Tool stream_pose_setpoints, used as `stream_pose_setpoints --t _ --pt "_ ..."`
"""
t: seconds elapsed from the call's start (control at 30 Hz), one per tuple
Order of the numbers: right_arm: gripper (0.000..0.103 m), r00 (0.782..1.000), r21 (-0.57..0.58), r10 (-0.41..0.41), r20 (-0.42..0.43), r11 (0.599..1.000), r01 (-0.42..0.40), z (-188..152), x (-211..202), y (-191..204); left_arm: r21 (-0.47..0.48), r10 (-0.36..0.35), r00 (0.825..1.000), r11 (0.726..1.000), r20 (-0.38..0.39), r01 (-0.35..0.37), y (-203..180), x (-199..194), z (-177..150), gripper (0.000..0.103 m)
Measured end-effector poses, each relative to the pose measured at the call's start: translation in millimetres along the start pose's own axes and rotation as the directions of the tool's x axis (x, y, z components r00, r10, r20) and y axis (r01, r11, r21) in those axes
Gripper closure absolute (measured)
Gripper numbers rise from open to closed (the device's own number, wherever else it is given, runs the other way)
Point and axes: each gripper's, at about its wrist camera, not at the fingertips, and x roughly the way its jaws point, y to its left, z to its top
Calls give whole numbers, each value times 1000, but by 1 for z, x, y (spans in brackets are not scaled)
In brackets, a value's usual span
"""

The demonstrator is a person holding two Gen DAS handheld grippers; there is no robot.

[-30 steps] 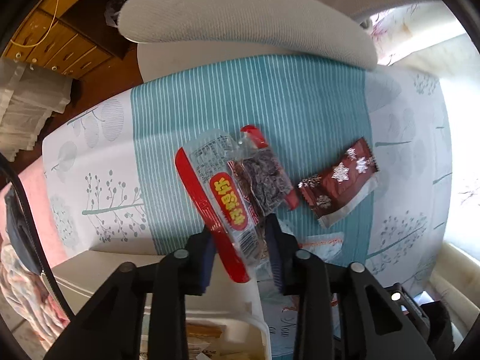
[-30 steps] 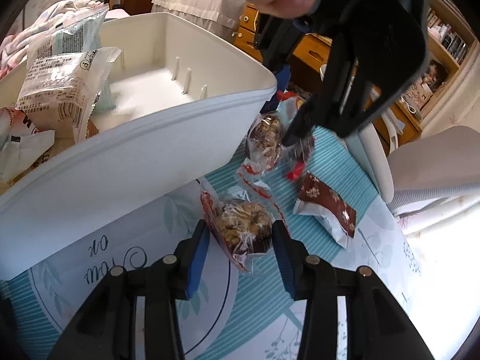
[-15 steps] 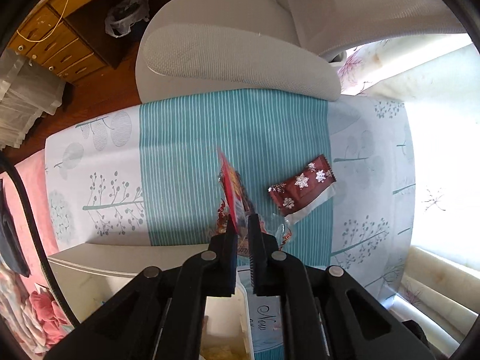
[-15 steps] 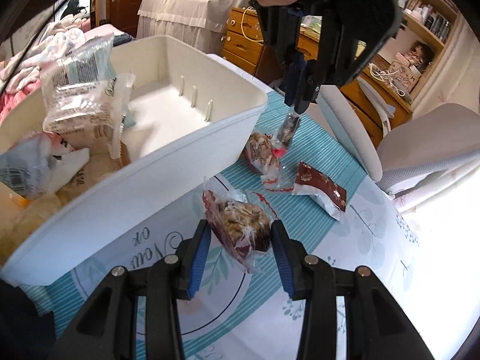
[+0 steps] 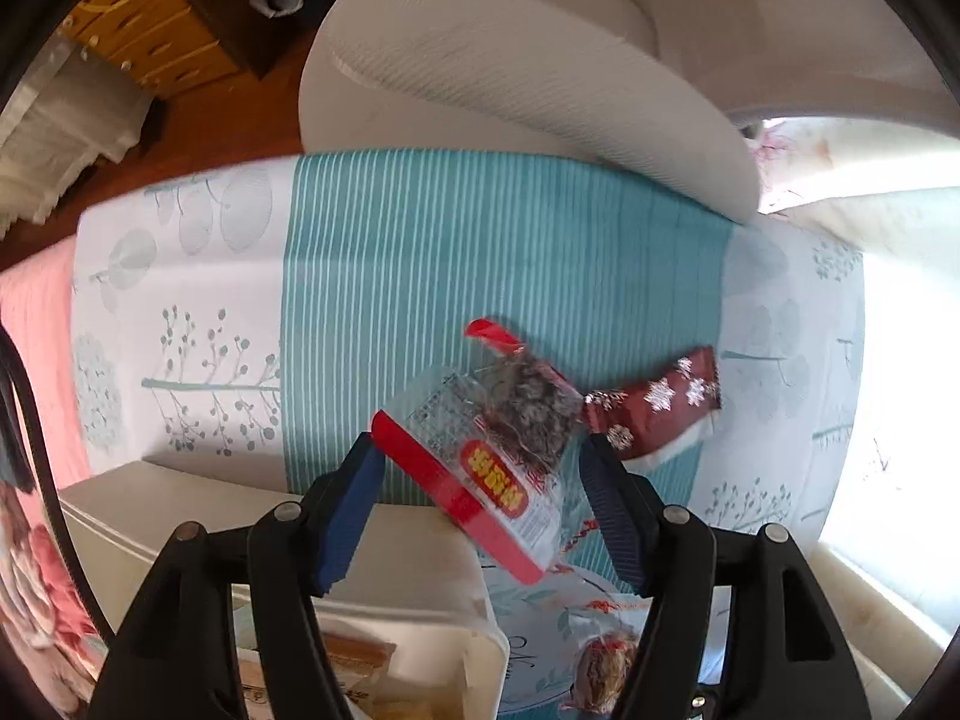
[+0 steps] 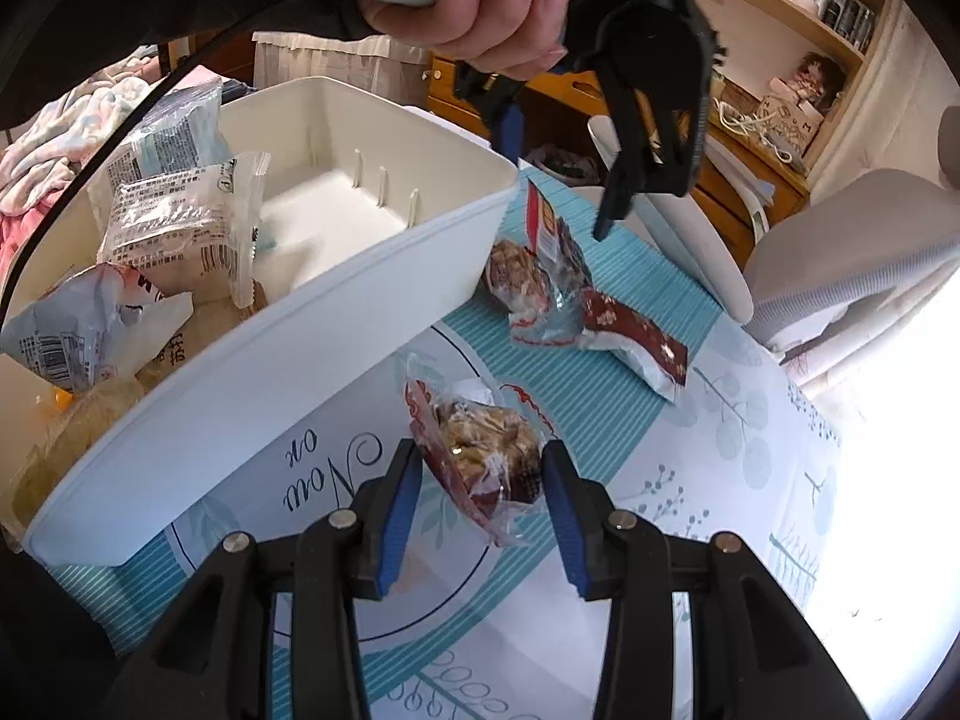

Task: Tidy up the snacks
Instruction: 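Lift the snack stick and nut candy bag and carry them over the tray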

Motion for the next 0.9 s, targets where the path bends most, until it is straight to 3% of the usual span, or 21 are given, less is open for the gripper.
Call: stream_pose_setpoints --t 0.1,0.27,0.43,0.57,0.9 --pt "62 1000 18 -3 -10 1000 3 -3 1 -1 -43 -13 999 999 -29 11 5 11 3 46" --pt "62 1000 36 -9 -22 999 10 -5 2 -2 -117 -65 997 991 -34 60 16 23 5 53" --pt "62 999 44 -14 -32 999 16 -8 2 -2 -162 -167 986 973 -17 162 21 27 3 71" --pt "62 999 47 -24 -34 999 25 -8 1 -2 -190 -229 973 955 3 226 28 25 -1 94" --pt "62 999 51 -39 3 998 39 2 -20 -2 -201 -279 960 939 36 281 31 -4 -12 99"
